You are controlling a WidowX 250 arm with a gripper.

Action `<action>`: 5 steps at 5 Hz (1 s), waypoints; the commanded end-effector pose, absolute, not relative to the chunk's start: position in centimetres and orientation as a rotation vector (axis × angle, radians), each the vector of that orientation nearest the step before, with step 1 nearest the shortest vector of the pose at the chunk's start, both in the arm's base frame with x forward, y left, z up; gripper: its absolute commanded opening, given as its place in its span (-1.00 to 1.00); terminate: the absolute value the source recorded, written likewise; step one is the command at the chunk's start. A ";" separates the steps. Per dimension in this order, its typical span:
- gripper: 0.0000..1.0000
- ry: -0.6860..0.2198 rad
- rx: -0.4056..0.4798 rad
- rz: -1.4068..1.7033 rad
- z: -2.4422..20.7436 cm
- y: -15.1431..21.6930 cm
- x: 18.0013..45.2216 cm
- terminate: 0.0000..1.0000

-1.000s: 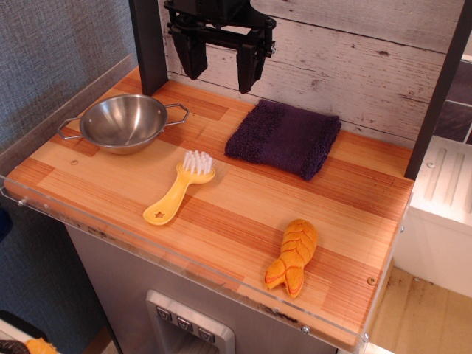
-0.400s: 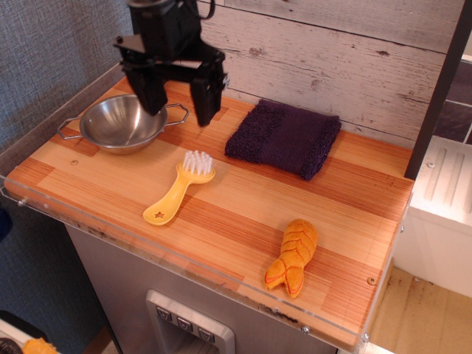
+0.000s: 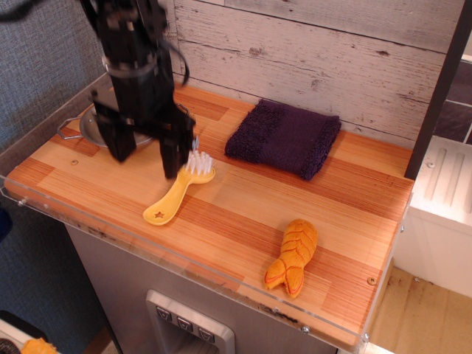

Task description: Place the yellow brush on the purple cloth.

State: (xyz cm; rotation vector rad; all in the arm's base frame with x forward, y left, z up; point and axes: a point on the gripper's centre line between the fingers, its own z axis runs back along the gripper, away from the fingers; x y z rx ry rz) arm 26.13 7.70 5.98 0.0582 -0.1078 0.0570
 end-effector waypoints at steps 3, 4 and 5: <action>1.00 -0.090 0.118 0.000 0.8 7.1 27.9 -1.00; 1.00 -0.093 0.112 -0.009 0.3 7.0 28.0 -1.00; -1.00 -0.099 0.110 -0.007 0.4 6.9 27.8 -1.00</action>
